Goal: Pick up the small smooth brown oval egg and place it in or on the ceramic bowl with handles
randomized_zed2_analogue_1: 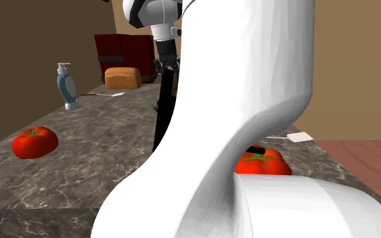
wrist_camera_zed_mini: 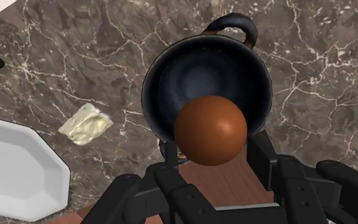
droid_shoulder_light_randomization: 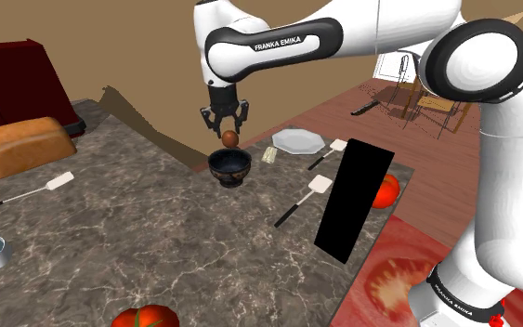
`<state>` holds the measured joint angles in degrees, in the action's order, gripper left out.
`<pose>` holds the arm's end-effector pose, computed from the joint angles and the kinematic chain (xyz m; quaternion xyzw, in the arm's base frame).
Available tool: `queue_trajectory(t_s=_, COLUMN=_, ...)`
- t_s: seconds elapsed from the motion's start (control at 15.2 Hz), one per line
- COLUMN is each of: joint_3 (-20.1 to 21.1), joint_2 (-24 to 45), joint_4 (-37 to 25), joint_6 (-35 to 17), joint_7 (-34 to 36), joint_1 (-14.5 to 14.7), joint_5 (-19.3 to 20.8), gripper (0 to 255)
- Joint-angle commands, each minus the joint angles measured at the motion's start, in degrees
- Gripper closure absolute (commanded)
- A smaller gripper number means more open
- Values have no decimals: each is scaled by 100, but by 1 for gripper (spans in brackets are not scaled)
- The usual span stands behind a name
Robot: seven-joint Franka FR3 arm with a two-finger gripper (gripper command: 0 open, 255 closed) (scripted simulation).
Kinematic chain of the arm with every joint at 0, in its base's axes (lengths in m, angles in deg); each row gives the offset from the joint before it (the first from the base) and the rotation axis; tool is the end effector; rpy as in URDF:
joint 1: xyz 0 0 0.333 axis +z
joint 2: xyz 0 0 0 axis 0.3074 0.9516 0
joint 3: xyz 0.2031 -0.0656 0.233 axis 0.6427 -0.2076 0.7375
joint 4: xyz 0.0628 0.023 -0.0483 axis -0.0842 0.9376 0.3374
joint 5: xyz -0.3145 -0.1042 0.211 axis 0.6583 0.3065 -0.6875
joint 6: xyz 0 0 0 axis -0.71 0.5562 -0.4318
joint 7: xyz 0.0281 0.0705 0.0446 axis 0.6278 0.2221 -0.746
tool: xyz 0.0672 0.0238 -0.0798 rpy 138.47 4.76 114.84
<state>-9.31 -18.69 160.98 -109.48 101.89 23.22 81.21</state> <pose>0.6400 0.2377 0.4889 0.9860 -0.1492 0.0542 0.0520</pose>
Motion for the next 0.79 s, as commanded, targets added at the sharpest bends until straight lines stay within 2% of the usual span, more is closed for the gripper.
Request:
queue_trajectory(t_s=0.0, joint_3=-10, joint_2=21, joint_4=132, joint_6=-154, joint_7=20, joint_1=-16, joint_5=14, gripper=255)
queue_trajectory(t_s=0.53, joint_3=-43, joint_2=107, joint_4=670, joint_6=-759, joint_7=146, joint_1=-50, joint_5=89, gripper=255)
queue_trajectory(t_s=0.73, joint_3=-43, joint_2=107, joint_4=670, joint_6=-759, joint_7=146, joint_1=-51, joint_5=89, gripper=255)
